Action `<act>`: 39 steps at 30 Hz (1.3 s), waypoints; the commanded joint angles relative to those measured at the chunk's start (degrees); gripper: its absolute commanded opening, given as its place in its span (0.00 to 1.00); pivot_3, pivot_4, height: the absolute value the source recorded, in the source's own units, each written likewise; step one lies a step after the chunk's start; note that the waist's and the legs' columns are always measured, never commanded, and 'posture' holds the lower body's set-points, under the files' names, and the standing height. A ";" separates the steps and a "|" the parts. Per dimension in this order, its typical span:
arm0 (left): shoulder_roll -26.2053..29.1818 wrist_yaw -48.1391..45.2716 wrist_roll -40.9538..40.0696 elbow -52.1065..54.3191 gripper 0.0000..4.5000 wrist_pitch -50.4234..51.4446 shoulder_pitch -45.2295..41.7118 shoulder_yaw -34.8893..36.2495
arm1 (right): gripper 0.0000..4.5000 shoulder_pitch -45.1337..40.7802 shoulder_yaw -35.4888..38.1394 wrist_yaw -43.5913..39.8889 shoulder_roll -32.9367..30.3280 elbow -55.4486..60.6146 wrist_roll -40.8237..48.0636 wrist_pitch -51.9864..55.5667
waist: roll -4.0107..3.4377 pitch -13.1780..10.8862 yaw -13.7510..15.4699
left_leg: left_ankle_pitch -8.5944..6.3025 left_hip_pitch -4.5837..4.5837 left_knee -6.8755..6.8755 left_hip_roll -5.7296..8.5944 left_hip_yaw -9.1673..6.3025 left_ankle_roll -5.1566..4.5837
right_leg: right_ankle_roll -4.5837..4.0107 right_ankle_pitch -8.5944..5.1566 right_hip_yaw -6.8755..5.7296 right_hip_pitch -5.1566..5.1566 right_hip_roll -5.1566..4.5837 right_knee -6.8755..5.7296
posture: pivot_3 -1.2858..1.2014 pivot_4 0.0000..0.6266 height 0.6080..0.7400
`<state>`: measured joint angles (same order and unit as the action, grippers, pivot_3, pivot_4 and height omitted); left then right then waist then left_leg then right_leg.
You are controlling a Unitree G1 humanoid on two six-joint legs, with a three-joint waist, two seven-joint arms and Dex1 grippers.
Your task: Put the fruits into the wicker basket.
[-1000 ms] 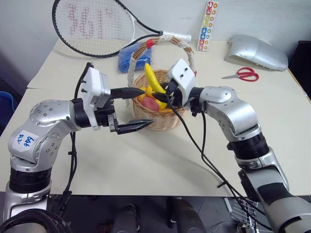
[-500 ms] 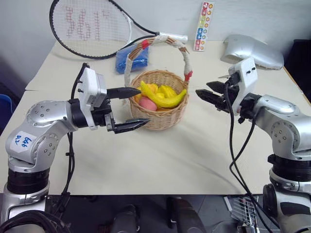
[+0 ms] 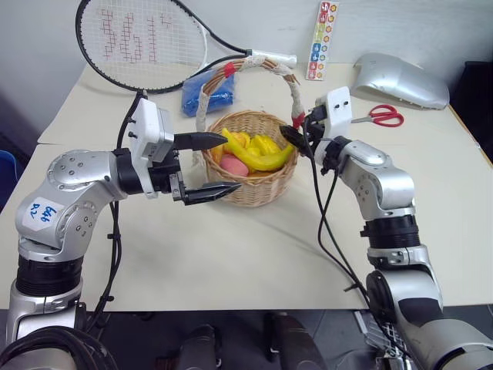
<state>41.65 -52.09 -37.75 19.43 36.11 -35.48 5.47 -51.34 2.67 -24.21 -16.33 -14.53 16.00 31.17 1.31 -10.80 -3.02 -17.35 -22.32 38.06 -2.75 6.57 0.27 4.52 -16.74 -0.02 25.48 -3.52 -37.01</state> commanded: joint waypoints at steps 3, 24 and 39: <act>0.36 0.74 -0.21 2.16 1.00 -0.70 0.35 1.26 | 0.28 -0.46 1.43 -0.57 1.00 1.50 0.81 -3.53 | 0.00 0.00 -0.06 | 0.00 0.00 0.00 -0.03 0.00 0.01 | 0.00 0.00 0.00 0.00 -0.02 0.00 | 0.52 0.24 1.00; -2.18 -2.59 -0.58 -0.37 1.00 -1.96 -1.82 -2.04 | 0.04 29.96 32.12 -9.11 -33.10 13.65 3.36 -5.26 | 0.02 0.01 2.17 | -0.06 0.19 0.05 0.13 0.41 -0.18 | 0.23 0.13 0.32 -0.07 0.23 0.40 | 0.52 0.24 1.00; -4.40 -9.03 -0.50 -7.21 1.00 -3.71 -3.58 -3.37 | 0.87 52.09 43.78 -16.57 -33.15 17.16 12.59 1.77 | -0.04 0.04 2.08 | 0.00 0.24 0.08 0.11 0.36 -0.11 | 0.28 0.11 0.42 -0.08 0.34 0.26 | 0.52 0.24 1.00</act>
<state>36.83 -59.92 -37.99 12.13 33.65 -39.43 1.57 -1.03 42.61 -38.37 -47.49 0.28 27.41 31.95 1.27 -10.76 -0.94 -17.36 -22.10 38.14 -2.62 6.92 0.14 4.80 -16.63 0.38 25.40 -3.18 -36.72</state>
